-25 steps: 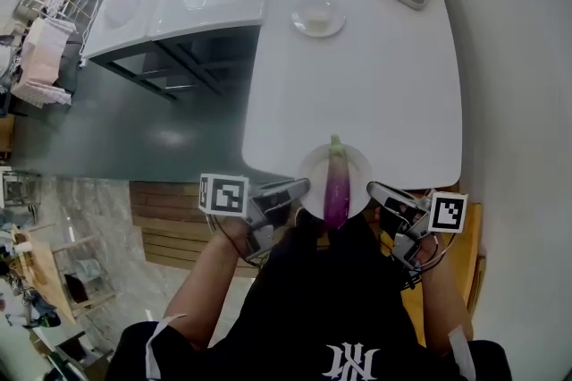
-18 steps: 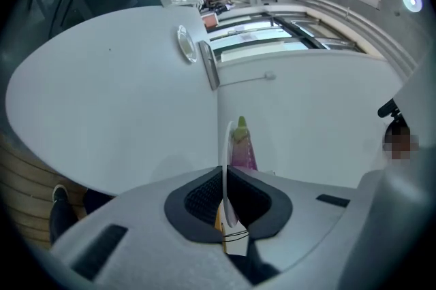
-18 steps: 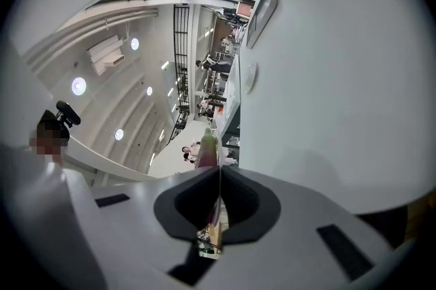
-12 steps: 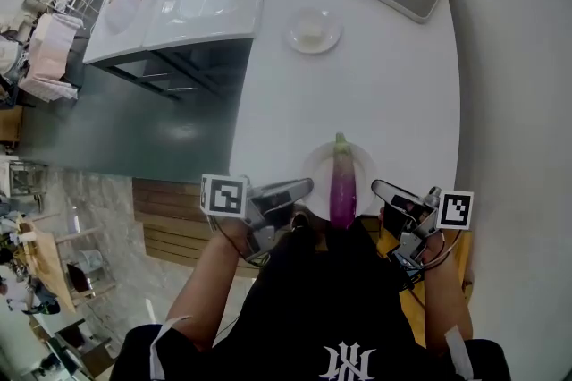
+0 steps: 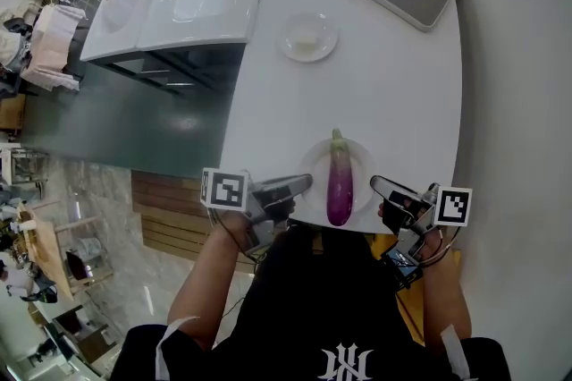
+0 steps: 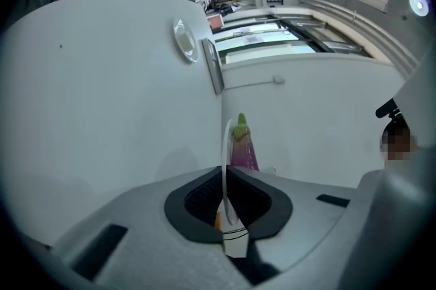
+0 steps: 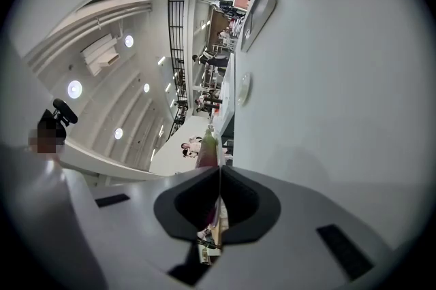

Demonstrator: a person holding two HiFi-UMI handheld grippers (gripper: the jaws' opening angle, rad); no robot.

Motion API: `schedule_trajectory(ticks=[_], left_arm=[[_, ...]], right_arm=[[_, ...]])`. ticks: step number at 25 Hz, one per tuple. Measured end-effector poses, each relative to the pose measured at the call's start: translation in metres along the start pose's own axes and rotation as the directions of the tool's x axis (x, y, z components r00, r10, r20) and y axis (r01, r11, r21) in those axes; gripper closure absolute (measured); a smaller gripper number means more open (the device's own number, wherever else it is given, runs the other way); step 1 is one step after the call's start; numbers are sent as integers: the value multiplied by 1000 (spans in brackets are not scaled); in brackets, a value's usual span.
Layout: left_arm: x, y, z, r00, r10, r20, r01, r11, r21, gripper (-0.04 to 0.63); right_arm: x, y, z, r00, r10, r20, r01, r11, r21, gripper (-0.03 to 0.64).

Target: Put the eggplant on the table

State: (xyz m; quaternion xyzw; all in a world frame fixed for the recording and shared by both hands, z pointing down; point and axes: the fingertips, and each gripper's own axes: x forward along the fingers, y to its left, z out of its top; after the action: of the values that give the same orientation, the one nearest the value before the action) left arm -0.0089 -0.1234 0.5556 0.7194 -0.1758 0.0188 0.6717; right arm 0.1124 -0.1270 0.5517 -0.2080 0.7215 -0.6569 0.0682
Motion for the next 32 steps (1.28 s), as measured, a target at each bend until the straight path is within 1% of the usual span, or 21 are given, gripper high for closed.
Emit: schedule_trajectory(ticks=[5, 9, 14, 23, 26, 28, 30, 32], left_arm=[[-3, -5, -4, 999, 29, 26, -28, 999, -28, 581], [-4, -3, -6, 998, 60, 8, -60, 998, 14, 581], [-2, -3, -2, 996, 89, -31, -88, 996, 30, 581], [9, 10, 4, 982, 166, -89, -158, 984, 85, 580], [14, 29, 23, 971, 215, -108, -201, 972, 125, 573], [16, 42, 32, 954, 271, -129, -247, 954, 172, 560], [17, 45, 28, 934, 323, -150, -287, 932, 221, 545], [17, 42, 19, 921, 353, -161, -308, 917, 254, 541]], right_arm=[[0, 2, -1, 1000, -23, -17, 23, 999, -23, 609], [0, 0, -1, 998, -61, -15, 60, 997, -41, 609], [-1, -1, -1, 995, -99, 13, 100, 995, -18, 608], [2, -14, 7, 988, -153, 17, 153, 988, -32, 607], [17, -29, 23, 986, -169, 5, 169, 985, -34, 607], [26, -39, 28, 981, -192, -2, 192, 981, -8, 607], [25, -40, 26, 979, -205, -6, 205, 979, -11, 607], [19, -36, 19, 978, -208, -9, 208, 978, -27, 607]])
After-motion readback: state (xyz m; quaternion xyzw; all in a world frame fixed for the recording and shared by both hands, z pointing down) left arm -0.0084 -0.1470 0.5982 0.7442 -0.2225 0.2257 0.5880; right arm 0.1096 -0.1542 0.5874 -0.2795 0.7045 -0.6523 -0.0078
